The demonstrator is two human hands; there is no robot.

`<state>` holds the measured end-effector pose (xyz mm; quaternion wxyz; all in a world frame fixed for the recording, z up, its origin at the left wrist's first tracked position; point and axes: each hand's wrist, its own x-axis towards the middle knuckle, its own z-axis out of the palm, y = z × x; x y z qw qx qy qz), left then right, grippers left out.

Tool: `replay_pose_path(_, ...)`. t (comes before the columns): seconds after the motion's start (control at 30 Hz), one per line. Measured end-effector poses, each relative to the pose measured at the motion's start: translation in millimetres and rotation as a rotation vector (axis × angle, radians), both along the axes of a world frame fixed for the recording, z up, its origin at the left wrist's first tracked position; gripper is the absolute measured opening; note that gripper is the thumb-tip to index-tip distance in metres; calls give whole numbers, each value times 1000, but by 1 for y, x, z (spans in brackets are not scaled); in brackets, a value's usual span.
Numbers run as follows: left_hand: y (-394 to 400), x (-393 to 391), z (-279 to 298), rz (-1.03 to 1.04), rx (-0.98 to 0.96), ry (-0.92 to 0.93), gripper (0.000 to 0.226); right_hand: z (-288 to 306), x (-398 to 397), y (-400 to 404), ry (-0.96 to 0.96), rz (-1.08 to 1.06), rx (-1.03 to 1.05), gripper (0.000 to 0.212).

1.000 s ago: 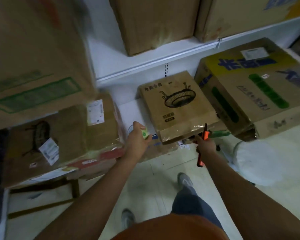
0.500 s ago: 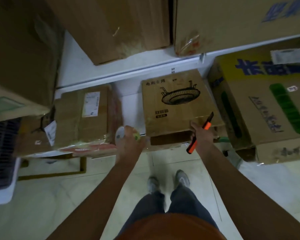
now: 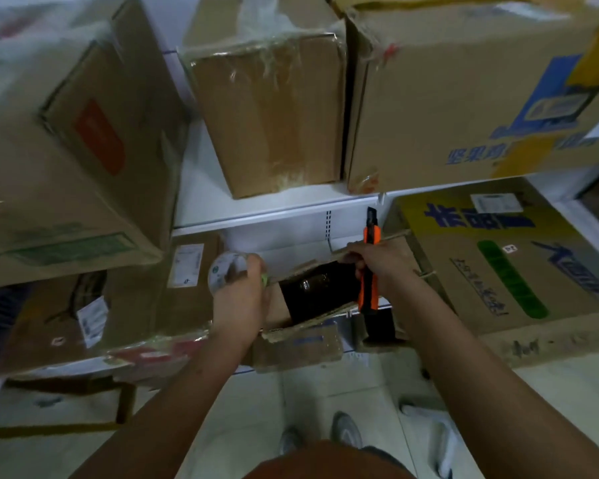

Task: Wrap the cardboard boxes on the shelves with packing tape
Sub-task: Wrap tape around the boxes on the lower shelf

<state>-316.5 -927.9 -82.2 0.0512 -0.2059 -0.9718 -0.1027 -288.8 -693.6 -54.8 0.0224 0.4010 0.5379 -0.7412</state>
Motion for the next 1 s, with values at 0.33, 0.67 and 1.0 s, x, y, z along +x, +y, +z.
replay_pose_path(0.33,24,-29,-15,-87,-185,146,60,-48,86,-7,34,-380,831,31)
replay_pose_path(0.67,31,-30,-32,-266,-48,40,35,-78,19,16,177,205,1012,70)
replay_pose_path(1.0,27,-37,-10,-183,89,-218,33,-101,-29,41,16,427,1159,57)
